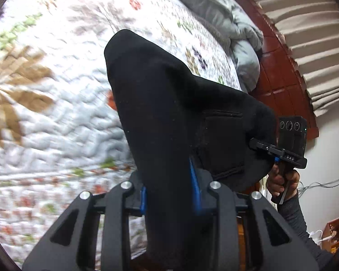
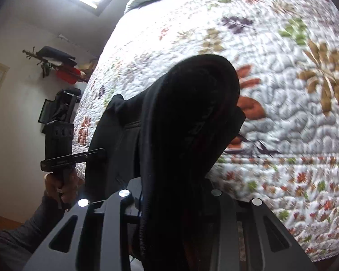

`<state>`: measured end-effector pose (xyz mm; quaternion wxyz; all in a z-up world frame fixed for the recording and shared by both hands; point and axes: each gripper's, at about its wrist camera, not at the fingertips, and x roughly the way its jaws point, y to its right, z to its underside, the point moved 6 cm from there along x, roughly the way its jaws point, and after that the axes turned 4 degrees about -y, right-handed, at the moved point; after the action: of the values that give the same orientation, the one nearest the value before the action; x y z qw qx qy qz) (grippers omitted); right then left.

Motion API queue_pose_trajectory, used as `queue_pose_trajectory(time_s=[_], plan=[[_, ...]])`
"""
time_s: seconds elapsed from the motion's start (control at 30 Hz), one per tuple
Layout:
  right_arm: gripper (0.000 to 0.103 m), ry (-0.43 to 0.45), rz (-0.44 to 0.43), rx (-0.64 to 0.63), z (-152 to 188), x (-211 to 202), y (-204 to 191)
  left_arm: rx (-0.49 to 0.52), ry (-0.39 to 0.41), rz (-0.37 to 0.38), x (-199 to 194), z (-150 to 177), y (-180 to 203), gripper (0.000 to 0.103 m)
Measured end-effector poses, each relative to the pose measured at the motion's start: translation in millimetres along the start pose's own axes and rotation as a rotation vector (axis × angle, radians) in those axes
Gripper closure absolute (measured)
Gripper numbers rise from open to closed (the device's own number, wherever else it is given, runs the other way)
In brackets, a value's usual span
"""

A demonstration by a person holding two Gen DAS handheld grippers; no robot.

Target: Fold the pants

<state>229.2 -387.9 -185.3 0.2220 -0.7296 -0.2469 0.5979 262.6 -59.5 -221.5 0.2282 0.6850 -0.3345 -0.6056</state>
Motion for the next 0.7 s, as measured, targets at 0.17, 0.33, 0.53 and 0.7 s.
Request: queue_pose_trajectory(time_s=[0.17,0.33,0.53,0.7], plan=[[0.071,0.007,-0.024,-0.083,-41.4,21.6,-60.3,-0.028,0.074,-0.036,-52.4,-31.8,-34.4,0.075],[0.071,0.009,-0.055,-0.146,-94.8,56.3,-114.0,-0.078,0.126,-0.091,-96.0,-72.0,-82.8,0.075],[0.071,-0.037,-0.054,-0.194,-165.2,123.1,-168.4,-0.138,0.122,-0.135,-118.0,-118.2,-147.2,0.075],[0.071,-0.070,-0.042,-0.197,-199.2,175.7,-181.3,-0.168,0.087,-0.154,-118.7,-141.1,-195.2,0.074]])
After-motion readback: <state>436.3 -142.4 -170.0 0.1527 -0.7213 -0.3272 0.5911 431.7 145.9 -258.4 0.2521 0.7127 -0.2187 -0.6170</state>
